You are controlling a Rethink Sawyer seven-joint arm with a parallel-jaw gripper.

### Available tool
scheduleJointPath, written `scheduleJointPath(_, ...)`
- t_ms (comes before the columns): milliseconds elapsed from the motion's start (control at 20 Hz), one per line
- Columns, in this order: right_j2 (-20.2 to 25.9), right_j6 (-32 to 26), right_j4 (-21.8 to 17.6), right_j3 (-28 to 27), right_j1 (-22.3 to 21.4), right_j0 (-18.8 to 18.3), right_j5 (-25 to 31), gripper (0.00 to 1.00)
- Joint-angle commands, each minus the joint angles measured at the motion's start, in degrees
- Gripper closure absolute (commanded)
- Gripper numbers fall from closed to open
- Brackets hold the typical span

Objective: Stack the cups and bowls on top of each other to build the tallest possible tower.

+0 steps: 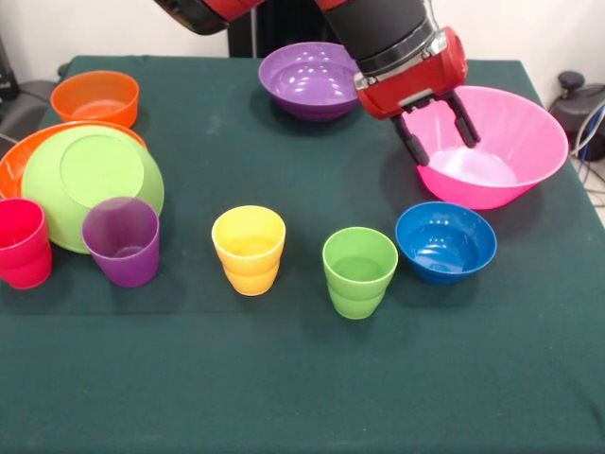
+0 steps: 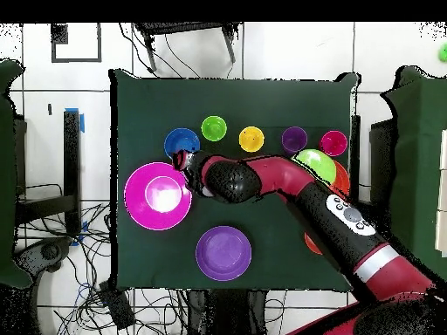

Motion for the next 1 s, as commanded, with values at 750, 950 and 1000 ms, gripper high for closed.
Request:
scheduleJointPath(750, -6.9, -3.3, -14.8, 6.3, -0.3, 2.1, -3.7, 0.00)
scheduleJointPath(950, -8.5, -3.1, -16.8, 5.5, 1.0, 2.4, -5.1, 0.00)
scheduleJointPath(1000, -8.9, -3.2, -17.3, 5.4, 1.5, 2.3, -5.6, 0.00)
